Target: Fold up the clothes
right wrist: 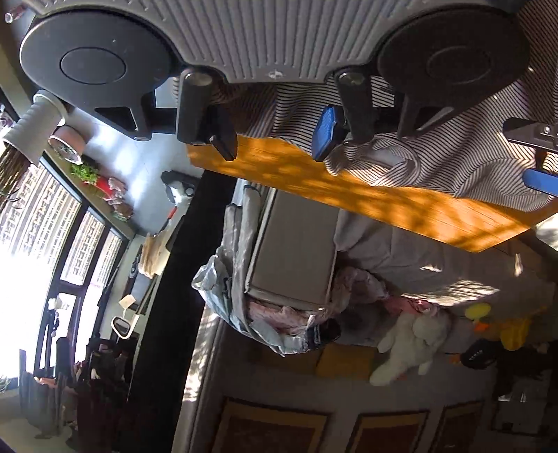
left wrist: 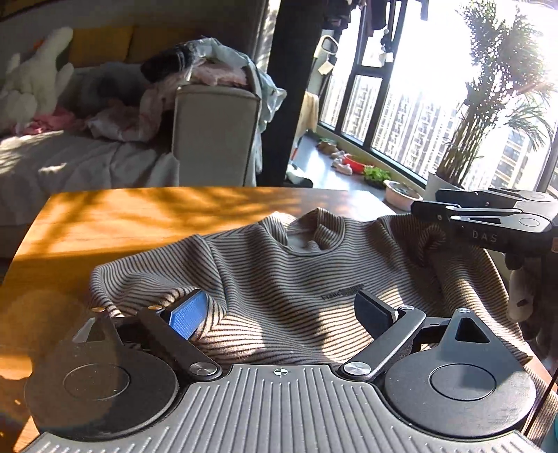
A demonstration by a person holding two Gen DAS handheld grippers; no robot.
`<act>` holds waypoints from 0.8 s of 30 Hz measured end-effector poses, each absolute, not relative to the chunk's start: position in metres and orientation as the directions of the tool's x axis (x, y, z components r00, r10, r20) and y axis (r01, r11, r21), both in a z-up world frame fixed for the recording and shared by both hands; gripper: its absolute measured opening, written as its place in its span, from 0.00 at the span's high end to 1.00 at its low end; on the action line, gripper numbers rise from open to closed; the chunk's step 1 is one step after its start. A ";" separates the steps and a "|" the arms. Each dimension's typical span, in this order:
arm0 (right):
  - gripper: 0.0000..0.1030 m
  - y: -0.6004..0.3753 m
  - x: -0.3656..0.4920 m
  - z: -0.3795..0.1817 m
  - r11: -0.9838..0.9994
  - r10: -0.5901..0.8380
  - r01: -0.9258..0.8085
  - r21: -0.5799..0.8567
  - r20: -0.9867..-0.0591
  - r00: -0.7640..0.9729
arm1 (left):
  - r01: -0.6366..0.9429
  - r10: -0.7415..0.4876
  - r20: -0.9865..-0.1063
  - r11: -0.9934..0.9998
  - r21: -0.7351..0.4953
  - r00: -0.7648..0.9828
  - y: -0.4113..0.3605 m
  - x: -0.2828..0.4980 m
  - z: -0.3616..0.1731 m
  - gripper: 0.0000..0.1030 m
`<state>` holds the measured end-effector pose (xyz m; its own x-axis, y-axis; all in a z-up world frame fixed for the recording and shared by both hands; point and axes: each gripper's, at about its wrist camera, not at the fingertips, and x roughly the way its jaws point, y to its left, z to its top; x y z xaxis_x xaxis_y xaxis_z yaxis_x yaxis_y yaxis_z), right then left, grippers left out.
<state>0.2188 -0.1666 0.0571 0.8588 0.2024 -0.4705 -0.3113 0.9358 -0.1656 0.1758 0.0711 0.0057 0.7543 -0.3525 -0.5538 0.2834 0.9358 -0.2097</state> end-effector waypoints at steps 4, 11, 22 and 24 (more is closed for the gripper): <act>0.52 -0.122 0.275 0.040 0.925 0.298 -0.379 -0.029 -0.563 0.771 | 0.289 -0.362 -0.570 0.932 -0.218 0.738 0.086 0.177 0.000 0.08; 0.74 -0.081 0.309 0.000 0.902 0.335 -0.431 0.022 -0.663 0.669 | 0.293 -0.410 -0.557 0.911 -0.290 0.723 0.110 0.174 -0.005 0.07; 1.00 -0.079 0.331 0.038 0.928 0.277 -0.368 -0.062 -0.546 0.791 | 0.288 -0.432 -0.543 0.898 -0.333 0.720 0.121 0.173 -0.008 0.07; 0.98 -0.078 0.331 0.033 0.916 0.307 -0.400 -0.036 -0.579 0.755 | 0.285 -0.432 -0.544 0.898 -0.336 0.719 0.122 0.173 -0.010 0.07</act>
<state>0.3313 -0.0784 0.0327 0.7553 0.3074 -0.5788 -0.4000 0.9158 -0.0355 0.1734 0.1220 -0.0096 0.7193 -0.4320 -0.5441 0.2848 0.8977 -0.3362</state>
